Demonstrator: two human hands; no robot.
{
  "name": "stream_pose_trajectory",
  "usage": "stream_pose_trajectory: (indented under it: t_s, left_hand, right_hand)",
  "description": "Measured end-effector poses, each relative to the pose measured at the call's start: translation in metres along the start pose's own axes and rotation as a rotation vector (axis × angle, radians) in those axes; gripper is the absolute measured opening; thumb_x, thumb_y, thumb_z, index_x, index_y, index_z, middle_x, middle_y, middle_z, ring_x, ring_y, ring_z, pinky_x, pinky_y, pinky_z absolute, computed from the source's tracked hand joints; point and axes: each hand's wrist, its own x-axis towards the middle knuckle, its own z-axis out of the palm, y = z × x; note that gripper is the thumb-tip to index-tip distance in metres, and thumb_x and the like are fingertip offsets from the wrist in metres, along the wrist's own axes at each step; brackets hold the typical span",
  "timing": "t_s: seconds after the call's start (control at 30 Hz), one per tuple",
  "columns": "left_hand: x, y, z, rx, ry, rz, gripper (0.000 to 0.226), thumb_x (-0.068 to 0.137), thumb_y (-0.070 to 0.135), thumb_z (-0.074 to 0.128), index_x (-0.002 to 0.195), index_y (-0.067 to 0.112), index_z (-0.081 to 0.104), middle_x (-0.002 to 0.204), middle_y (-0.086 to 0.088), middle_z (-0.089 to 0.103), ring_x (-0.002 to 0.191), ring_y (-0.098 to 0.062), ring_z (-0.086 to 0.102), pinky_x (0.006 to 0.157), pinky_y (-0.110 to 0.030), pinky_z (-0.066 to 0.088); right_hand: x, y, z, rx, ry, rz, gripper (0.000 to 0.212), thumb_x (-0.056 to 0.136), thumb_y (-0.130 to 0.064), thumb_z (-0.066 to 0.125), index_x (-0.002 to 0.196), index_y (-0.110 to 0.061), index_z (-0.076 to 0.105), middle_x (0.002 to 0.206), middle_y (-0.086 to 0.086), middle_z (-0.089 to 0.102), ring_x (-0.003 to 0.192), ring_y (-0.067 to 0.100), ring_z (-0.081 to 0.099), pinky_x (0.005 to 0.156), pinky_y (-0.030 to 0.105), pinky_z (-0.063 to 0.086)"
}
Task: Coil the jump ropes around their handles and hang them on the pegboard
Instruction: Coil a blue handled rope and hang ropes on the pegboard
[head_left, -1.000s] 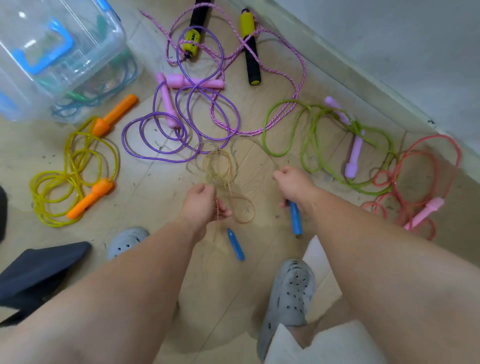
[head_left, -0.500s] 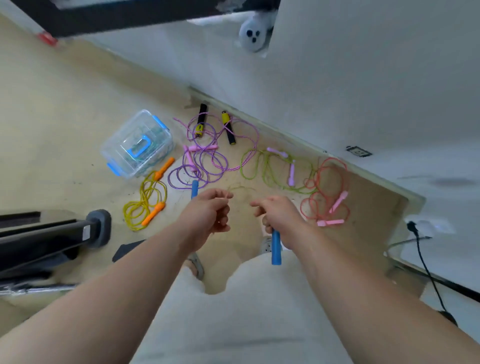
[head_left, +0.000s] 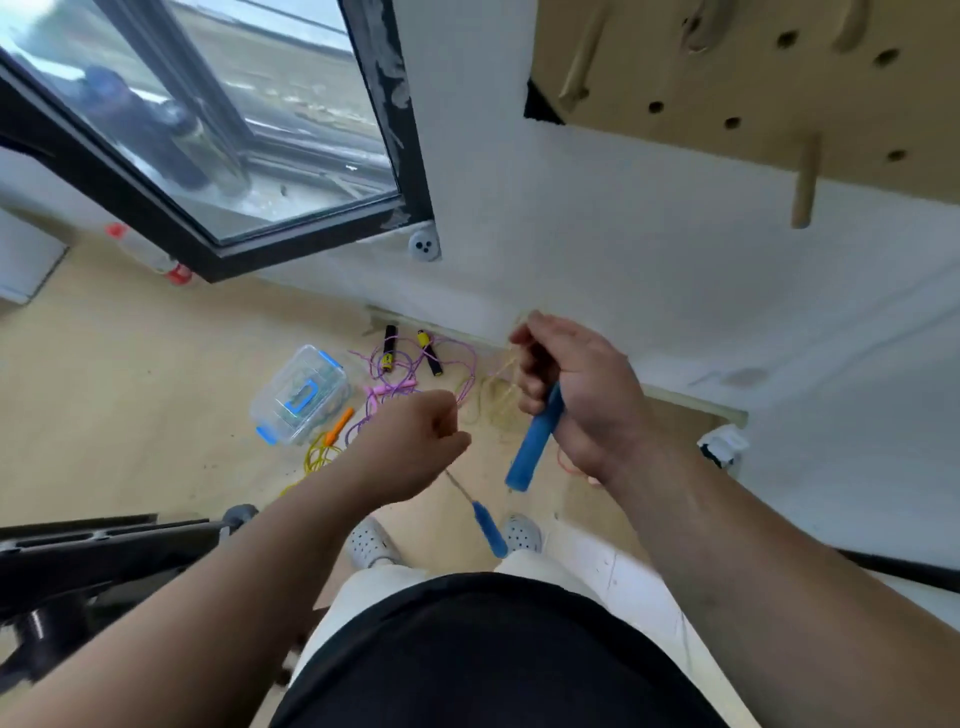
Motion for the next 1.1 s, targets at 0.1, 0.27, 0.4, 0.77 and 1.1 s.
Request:
stream_pose_trajectory:
  t_s: [0.1, 0.27, 0.4, 0.77, 1.1]
  left_hand:
    - [-0.010, -0.001, 0.008, -0.027, 0.034, -0.053, 0.028, 0.091, 0.021, 0.068, 0.069, 0.023, 0.050, 0.078, 0.002, 0.064, 0.076, -0.023, 0.059, 0.075, -0.043, 0.052]
    - [-0.019, 0.008, 0.012, -0.165, 0.083, -0.091, 0.018, 0.098, 0.028, 0.064, 0.083, 0.017, 0.062, 0.088, -0.001, 0.067, 0.082, -0.026, 0.060, 0.074, -0.034, 0.048]
    - [-0.023, 0.024, 0.011, -0.273, 0.118, -0.087, 0.021, 0.102, 0.022, 0.057, 0.090, 0.006, 0.060, 0.085, -0.003, 0.070, 0.078, -0.020, 0.059, 0.072, -0.032, 0.044]
    - [-0.023, 0.069, -0.008, -1.166, -0.114, -0.228, 0.017, 0.094, 0.021, 0.051, 0.078, 0.018, 0.047, 0.064, -0.003, 0.031, 0.054, -0.020, 0.033, 0.058, -0.033, 0.038]
    - [-0.031, 0.077, -0.004, -0.443, -0.234, 0.152, 0.050, 0.062, 0.032, 0.087, 0.098, 0.035, 0.052, 0.096, -0.007, 0.065, 0.088, -0.027, 0.067, 0.083, -0.048, 0.059]
  right_hand:
    - [-0.026, -0.036, -0.015, 0.100, 0.002, -0.108, 0.029, 0.103, -0.023, 0.052, 0.078, -0.011, 0.061, 0.063, 0.001, 0.046, 0.049, 0.013, 0.034, 0.045, 0.024, 0.026]
    - [-0.064, -0.064, -0.046, 0.240, 0.047, -0.248, 0.028, 0.103, -0.028, 0.051, 0.079, -0.016, 0.059, 0.068, -0.001, 0.045, 0.049, 0.011, 0.033, 0.046, 0.023, 0.026]
    - [-0.077, -0.075, -0.074, 0.340, 0.191, -0.306, 0.026, 0.103, -0.031, 0.052, 0.082, -0.018, 0.059, 0.067, -0.004, 0.046, 0.048, 0.008, 0.034, 0.045, 0.020, 0.030]
    - [-0.081, -0.027, -0.082, 0.344, 0.271, 0.095, 0.053, 0.098, -0.034, 0.059, 0.131, 0.008, 0.053, 0.096, 0.016, 0.064, 0.088, 0.029, 0.068, 0.080, 0.039, 0.058]
    - [-0.087, 0.003, 0.007, 0.194, 0.157, 0.007, 0.047, 0.082, -0.050, 0.052, 0.109, -0.015, 0.068, 0.104, 0.002, 0.078, 0.098, 0.013, 0.074, 0.075, 0.027, 0.060]
